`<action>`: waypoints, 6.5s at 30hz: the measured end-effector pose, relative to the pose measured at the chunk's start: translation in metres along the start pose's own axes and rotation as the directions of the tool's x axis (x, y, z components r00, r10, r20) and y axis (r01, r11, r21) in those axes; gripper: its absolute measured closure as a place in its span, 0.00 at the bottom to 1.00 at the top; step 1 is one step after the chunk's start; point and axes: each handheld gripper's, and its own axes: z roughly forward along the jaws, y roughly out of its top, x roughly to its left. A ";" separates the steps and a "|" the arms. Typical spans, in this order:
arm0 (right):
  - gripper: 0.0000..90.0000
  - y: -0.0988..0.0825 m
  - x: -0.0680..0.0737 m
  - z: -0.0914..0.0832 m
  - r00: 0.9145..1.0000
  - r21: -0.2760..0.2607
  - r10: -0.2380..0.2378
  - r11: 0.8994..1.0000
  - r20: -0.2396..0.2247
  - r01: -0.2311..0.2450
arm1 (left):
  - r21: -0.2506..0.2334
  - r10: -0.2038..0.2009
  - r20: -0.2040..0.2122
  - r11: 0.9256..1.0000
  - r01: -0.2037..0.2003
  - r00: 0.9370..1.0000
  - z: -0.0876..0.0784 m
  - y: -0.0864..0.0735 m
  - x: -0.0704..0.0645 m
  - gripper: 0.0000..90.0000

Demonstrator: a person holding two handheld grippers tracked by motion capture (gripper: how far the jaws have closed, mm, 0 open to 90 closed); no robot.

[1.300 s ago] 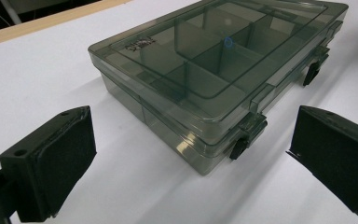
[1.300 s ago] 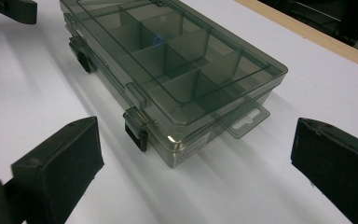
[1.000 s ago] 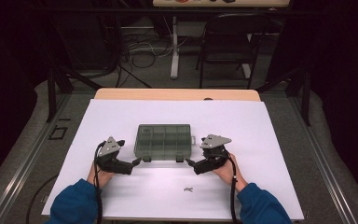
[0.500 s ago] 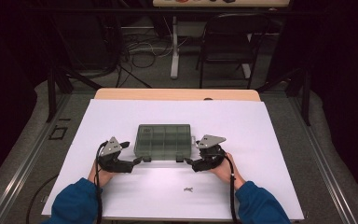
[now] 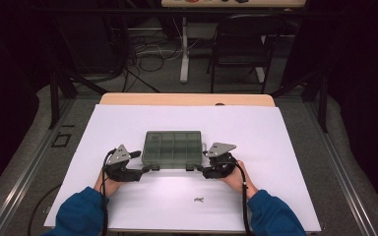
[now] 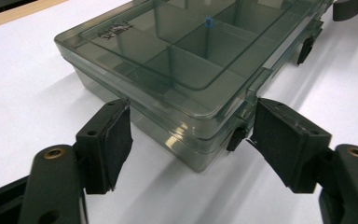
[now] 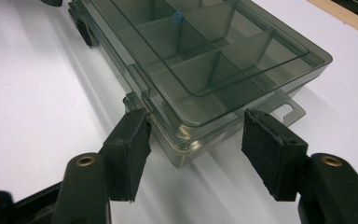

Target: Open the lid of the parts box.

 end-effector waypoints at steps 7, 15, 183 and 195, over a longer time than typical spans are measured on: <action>0.46 0.000 0.000 0.000 1.000 0.004 -0.001 1.000 0.003 0.001 | 0.006 0.015 0.007 1.000 -0.015 1.000 0.001 0.000 -0.001 0.36; 0.45 -0.001 0.000 0.001 1.000 0.002 0.001 1.000 -0.004 -0.001 | 0.012 0.036 0.001 0.999 -0.036 0.999 0.001 0.000 -0.001 0.36; 0.83 0.041 -0.023 -0.014 0.975 -0.130 -0.023 0.990 0.221 0.053 | -0.124 0.031 -0.128 0.991 -0.047 0.991 -0.002 0.051 0.034 0.78; 0.84 0.048 -0.029 -0.013 0.975 -0.131 0.003 0.991 0.221 0.027 | -0.121 0.005 -0.125 0.992 -0.020 0.992 -0.002 0.057 0.039 0.80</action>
